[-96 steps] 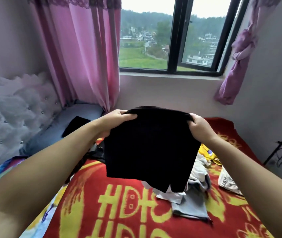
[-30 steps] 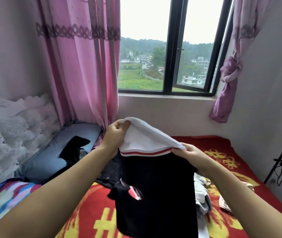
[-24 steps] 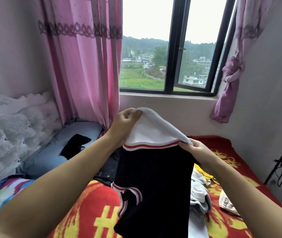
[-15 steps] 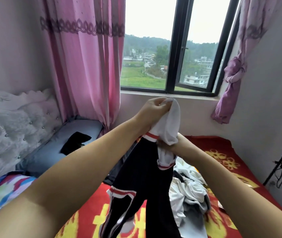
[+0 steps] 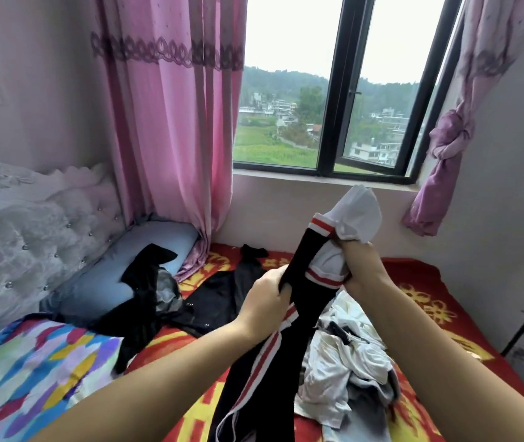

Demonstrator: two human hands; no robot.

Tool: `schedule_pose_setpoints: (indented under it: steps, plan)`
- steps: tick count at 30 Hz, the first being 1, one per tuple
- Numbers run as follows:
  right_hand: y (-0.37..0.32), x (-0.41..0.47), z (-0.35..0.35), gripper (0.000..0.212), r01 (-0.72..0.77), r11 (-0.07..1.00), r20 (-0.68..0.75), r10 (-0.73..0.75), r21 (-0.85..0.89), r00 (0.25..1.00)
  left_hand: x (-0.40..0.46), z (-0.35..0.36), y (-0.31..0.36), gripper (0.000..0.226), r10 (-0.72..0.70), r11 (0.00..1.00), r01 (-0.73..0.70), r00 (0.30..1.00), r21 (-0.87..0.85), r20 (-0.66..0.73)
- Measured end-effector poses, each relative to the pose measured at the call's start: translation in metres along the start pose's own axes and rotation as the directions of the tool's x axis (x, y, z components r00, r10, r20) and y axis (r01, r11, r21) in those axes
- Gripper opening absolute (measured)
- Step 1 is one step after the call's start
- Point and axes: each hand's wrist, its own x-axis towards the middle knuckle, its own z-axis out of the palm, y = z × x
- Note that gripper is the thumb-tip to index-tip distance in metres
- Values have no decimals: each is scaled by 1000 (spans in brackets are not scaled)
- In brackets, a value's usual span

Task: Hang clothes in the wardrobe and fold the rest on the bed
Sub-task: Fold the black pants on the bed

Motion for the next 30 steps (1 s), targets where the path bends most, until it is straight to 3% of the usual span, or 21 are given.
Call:
schedule_pose_setpoints:
  steps: [2,6,7,8,9,11,13,15,17,19,21,24,27,30]
  plan:
    - [-2,3,-11,7,32,996,-45,-36,-85,998,14,-15,-5,43,-47,997,48,999,53,-24]
    - [-12,4,-57,8,115,972,-181,-153,-205,971,40,-42,-6,27,-126,951,99,989,292,78]
    - [-12,2,-66,13,131,954,-191,-186,-268,964,41,-44,-4,23,-127,959,96,987,266,101]
    - [-10,1,-71,33,137,927,-184,-212,-350,960,40,-44,1,22,-125,973,97,985,208,122]
    - [-8,-4,-71,53,180,867,-115,-261,-465,959,39,-43,7,22,-119,984,98,982,146,145]
    - [-4,-20,-55,84,382,647,240,-300,-660,923,37,-39,20,20,-69,994,52,979,92,190]
    - [2,-37,-29,90,560,479,584,-116,-676,804,39,-35,35,16,25,990,-63,961,130,276]
    - [9,-46,-15,53,555,543,672,25,-630,740,39,-34,47,11,87,973,-154,932,169,352]
    - [10,-48,-13,8,466,655,613,-7,-595,790,41,-40,51,8,106,970,-173,933,171,344]
    - [9,-45,-15,21,439,718,551,-93,-540,829,37,-47,48,15,95,986,-126,961,105,261]
    - [1,-43,-11,23,431,798,526,-171,-422,833,26,-51,37,19,36,997,-19,971,-71,235]
    - [-18,-38,0,27,426,842,469,-245,-331,849,-6,-45,-2,34,-60,966,154,913,-206,404]
    - [-39,-31,3,37,407,877,422,-278,-255,863,-35,-38,-48,18,-168,983,183,861,17,481]
    - [-57,-20,-6,36,444,850,324,-351,-283,879,-47,-43,-83,31,-273,961,231,875,152,399]
